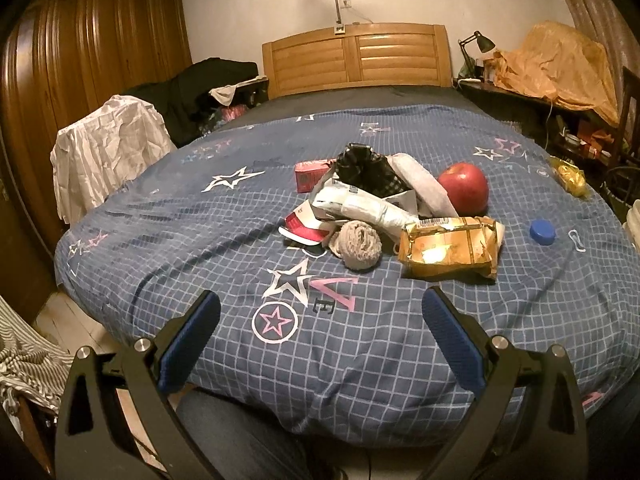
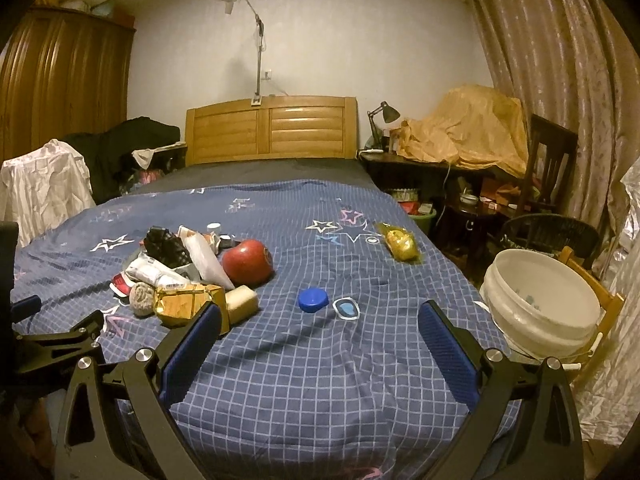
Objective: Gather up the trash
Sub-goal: 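Move both tools toward the pile of trash on the bed, then grasp the gold cigarette box with right tool while left tool grasps black plastic bag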
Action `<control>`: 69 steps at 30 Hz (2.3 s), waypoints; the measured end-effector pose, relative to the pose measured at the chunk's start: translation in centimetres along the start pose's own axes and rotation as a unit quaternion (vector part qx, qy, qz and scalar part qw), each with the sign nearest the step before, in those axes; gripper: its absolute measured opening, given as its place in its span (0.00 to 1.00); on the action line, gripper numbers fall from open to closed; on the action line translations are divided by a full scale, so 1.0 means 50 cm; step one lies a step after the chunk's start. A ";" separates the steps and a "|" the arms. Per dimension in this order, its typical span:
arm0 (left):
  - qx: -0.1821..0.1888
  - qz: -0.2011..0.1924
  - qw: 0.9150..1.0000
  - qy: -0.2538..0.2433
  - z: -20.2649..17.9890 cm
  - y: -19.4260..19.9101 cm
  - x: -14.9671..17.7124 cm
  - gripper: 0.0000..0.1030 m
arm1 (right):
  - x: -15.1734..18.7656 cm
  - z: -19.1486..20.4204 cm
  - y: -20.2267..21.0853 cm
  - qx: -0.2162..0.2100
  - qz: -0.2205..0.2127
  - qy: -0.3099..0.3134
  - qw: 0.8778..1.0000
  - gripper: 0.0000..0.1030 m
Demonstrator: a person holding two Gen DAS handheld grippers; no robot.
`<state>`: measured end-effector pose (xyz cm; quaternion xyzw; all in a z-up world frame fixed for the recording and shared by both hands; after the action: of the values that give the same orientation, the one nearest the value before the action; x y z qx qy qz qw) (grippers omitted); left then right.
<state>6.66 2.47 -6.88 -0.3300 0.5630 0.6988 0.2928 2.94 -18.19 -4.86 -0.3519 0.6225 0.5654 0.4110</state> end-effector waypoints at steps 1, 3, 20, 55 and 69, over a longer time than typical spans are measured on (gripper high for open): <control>0.000 0.001 1.000 0.000 0.000 -0.002 0.000 0.95 | 0.001 -0.001 -0.002 0.000 0.001 0.000 1.000 0.95; -0.001 0.003 1.000 0.000 0.000 -0.003 0.001 0.95 | 0.003 -0.001 -0.005 0.000 0.004 0.000 1.000 0.95; -0.012 0.026 1.000 0.005 0.024 -0.040 0.015 0.95 | 0.009 0.029 -0.062 -0.055 0.044 0.001 0.998 0.95; -0.059 0.086 0.990 0.095 0.183 -0.157 0.032 0.95 | -0.005 0.324 -0.297 -0.236 0.080 0.404 0.880 0.22; 0.024 0.072 0.994 0.073 0.108 -0.146 -0.003 0.95 | -0.002 0.088 -0.149 -0.258 0.113 0.106 0.954 0.20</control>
<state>11.75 9.19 -10.29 -0.3315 0.6215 0.6786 0.2081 10.22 -14.66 -7.94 -0.4312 0.5310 0.7090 0.1716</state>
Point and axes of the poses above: each gripper's, at about its wrist camera, not at the fingertips, and y roughly against the way its jaws point, z to its left, x to its underside, the point moved 1 cm from there along -y, roughly the way its jaws point
